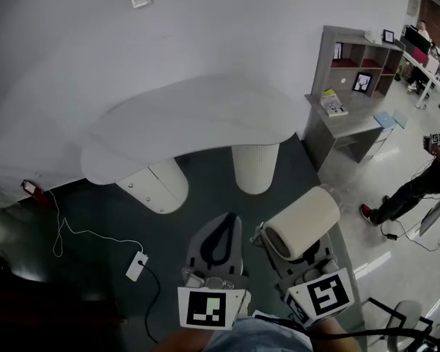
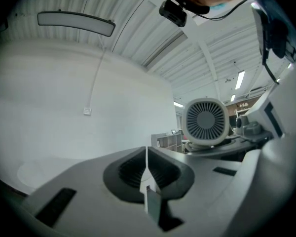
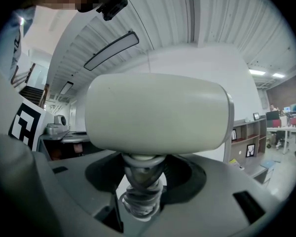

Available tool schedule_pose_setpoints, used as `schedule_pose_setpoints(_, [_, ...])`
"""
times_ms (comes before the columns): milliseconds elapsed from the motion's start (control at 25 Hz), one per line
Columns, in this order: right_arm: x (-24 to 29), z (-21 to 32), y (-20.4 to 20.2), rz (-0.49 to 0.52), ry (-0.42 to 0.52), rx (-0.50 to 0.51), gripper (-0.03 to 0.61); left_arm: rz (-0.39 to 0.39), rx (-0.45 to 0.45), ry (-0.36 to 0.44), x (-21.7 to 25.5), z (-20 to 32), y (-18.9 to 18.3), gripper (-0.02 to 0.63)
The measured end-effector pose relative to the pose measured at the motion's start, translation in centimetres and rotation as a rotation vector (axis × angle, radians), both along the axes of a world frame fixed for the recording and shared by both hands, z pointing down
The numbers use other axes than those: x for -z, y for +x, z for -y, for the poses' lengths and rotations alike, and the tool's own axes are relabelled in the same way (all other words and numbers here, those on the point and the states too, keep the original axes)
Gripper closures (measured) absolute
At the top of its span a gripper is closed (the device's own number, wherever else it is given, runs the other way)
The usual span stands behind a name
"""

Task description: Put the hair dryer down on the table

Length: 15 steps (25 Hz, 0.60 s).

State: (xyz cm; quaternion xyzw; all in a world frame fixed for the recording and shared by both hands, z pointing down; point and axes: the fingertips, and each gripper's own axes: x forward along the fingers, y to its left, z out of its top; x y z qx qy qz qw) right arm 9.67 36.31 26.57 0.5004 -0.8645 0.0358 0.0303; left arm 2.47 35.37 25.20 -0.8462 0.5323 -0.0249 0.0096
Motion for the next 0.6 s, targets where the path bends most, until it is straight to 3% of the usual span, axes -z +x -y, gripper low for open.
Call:
schedule_pose_setpoints(280, [1.4,8.2,-3.0,-0.007,0.020,-0.036,0.359,-0.015,-0.030,0.015,1.1,8.5,-3.2,0.597])
schedule_pose_setpoints(600, [2.7,13.6,-3.9,-0.043,0.040,-0.078,0.359,-0.046,-0.058,0.045,2.1,14.4,-4.7,0.597])
